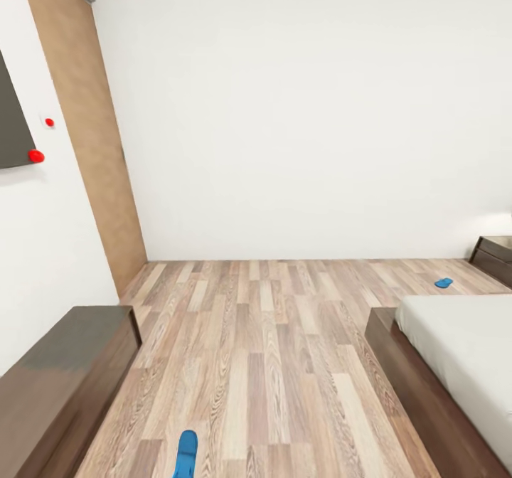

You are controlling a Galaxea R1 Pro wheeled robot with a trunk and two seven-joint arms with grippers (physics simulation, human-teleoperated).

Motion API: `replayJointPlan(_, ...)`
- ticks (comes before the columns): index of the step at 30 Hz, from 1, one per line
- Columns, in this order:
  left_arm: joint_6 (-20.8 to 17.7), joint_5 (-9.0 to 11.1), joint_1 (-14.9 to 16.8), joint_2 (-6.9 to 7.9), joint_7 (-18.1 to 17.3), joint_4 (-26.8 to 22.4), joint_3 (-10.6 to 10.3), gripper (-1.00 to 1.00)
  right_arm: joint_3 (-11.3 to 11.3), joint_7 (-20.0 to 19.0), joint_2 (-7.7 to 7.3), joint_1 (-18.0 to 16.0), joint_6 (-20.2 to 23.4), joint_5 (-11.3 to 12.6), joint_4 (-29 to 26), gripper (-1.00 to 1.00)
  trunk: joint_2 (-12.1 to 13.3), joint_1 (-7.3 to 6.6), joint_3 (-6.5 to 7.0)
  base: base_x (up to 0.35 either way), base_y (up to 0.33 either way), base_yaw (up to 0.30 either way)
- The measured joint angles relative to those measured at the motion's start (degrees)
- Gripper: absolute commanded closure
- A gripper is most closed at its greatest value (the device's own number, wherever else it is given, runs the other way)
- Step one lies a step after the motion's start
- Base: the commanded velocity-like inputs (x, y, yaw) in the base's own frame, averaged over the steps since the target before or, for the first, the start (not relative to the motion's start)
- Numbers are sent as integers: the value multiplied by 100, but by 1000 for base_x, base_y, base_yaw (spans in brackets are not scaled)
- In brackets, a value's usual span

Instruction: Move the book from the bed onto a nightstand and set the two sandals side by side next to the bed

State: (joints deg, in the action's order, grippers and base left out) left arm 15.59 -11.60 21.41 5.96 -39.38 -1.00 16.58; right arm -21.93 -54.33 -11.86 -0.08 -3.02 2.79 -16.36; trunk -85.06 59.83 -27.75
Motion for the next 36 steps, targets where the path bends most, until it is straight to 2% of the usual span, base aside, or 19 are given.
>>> replayJointPlan(36, -2, 4, -3, 2, -1, -1, 1, 100, 6, 19, 0, 0, -1, -3, 1, -100, 0, -3, -53, 320, 0, -13)
